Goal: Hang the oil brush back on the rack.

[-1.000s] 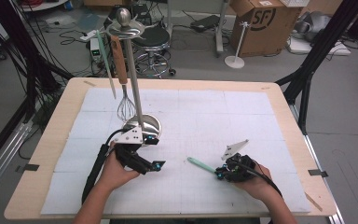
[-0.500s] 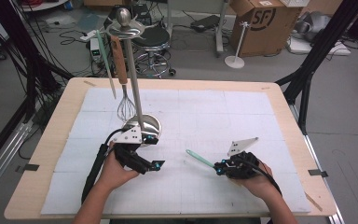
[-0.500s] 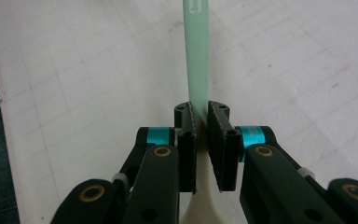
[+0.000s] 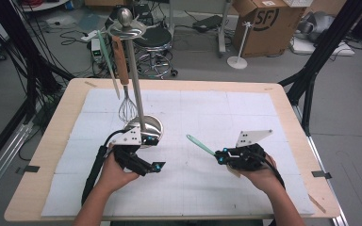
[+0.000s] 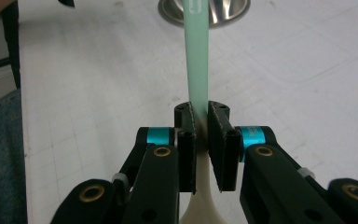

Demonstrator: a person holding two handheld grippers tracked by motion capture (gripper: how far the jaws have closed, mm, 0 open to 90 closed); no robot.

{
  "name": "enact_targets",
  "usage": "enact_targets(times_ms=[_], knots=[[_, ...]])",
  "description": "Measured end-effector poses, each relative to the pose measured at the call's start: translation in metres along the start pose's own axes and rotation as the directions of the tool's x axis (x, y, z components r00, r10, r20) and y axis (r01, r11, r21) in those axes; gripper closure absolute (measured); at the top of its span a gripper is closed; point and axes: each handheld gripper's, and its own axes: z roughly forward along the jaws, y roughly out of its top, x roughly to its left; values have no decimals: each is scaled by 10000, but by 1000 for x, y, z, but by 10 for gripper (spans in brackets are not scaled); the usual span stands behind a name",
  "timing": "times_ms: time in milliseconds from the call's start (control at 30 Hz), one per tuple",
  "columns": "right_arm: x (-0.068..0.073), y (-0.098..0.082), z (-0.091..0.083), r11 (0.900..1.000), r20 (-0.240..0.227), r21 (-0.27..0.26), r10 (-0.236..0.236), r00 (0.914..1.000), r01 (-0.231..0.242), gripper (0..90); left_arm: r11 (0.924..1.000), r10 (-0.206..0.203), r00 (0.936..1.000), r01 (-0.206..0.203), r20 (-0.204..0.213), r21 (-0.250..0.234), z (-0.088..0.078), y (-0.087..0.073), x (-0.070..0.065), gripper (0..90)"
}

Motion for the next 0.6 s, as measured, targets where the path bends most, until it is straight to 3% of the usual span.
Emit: enact_targets(times_ms=[600], knots=[[-14,49,-8,9903,-331,-1206,-740,9967,695,827,9996,-80,9998,76,-157,-253,-20,-5,-4,150]])
